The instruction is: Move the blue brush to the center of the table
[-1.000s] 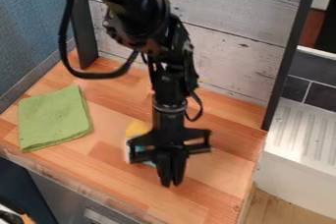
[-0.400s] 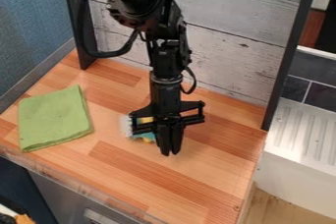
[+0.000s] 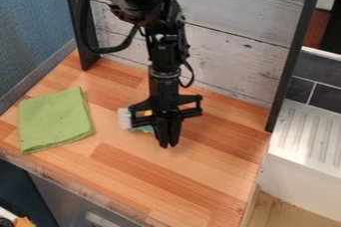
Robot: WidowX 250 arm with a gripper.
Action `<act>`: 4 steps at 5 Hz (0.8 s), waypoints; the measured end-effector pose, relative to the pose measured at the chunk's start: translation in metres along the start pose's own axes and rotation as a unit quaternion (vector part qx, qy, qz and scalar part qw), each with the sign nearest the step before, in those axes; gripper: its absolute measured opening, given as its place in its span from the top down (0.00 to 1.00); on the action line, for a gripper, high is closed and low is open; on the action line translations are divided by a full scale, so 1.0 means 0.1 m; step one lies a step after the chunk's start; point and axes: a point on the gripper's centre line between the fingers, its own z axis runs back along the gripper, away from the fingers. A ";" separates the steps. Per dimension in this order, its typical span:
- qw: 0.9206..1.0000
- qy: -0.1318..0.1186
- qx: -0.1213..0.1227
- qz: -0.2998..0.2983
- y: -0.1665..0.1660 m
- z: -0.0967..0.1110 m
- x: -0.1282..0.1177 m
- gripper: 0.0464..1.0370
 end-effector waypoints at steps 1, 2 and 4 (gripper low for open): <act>1.000 -0.007 -0.003 0.020 0.03 0.04 0.18 0.96; 0.999 -0.012 -0.006 0.034 0.02 0.09 0.38 0.96; 0.999 -0.017 -0.012 0.044 -0.03 0.13 0.54 0.96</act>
